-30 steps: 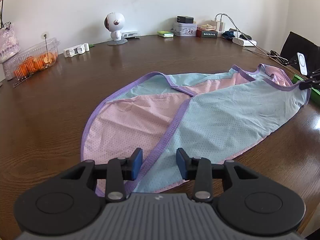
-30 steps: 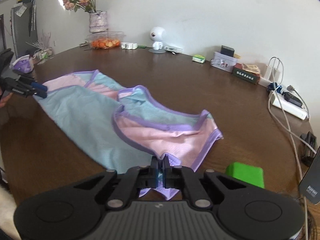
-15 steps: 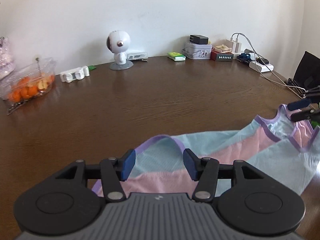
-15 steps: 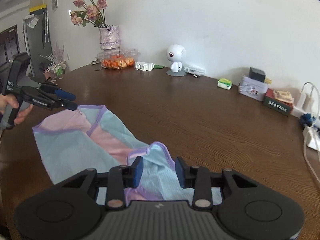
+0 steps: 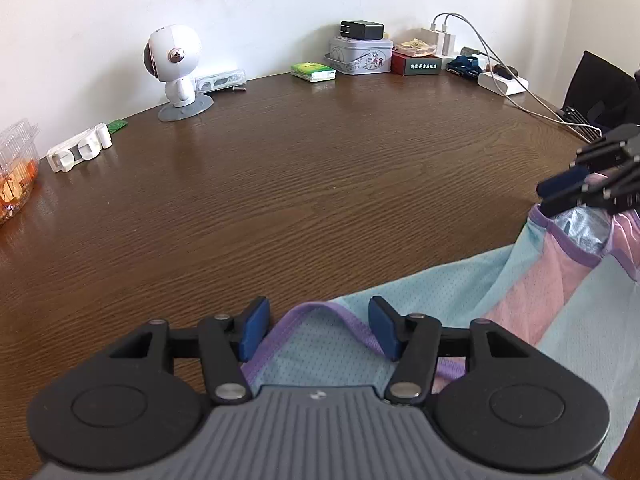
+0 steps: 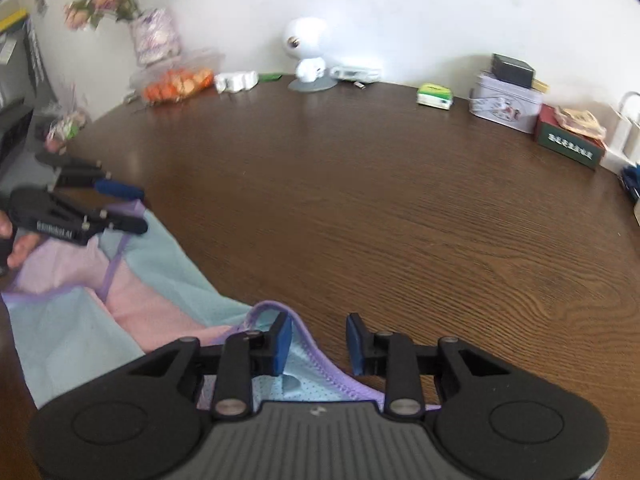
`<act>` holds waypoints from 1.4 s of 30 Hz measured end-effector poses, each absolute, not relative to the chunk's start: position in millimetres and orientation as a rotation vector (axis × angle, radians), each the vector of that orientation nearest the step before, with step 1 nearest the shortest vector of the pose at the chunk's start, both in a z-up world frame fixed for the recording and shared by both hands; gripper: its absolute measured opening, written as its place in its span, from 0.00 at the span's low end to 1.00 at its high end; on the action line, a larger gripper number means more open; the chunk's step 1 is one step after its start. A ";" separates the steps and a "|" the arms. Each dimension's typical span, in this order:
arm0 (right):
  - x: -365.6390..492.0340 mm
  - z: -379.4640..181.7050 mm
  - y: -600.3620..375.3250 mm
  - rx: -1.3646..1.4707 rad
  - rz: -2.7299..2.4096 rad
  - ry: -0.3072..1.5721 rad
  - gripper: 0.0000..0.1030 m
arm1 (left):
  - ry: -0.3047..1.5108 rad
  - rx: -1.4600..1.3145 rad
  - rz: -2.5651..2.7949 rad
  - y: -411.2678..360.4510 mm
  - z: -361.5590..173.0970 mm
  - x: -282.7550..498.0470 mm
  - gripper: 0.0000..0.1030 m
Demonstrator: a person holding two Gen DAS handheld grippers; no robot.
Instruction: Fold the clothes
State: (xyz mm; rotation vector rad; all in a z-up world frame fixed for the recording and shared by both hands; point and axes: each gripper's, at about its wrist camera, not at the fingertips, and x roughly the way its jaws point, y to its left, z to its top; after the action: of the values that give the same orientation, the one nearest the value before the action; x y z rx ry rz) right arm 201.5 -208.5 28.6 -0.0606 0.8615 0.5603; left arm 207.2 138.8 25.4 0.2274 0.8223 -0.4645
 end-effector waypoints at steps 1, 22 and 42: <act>201.7 33.6 -211.8 -0.023 0.573 0.848 0.29 | 0.823 0.227 -0.470 140.7 25.8 206.5 0.50; 115.6 61.2 -193.5 -0.156 0.707 0.717 0.03 | 0.551 0.353 -0.354 125.2 53.2 98.6 0.04; 163.6 49.6 -232.4 -0.173 0.453 0.832 0.33 | 0.672 0.173 -0.243 137.5 24.1 38.7 0.39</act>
State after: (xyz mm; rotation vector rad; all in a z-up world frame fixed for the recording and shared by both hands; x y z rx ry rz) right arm 163.6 -232.4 49.6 -0.1730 0.8316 0.4528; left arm 38.7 137.5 24.1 0.1726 0.6724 -0.2428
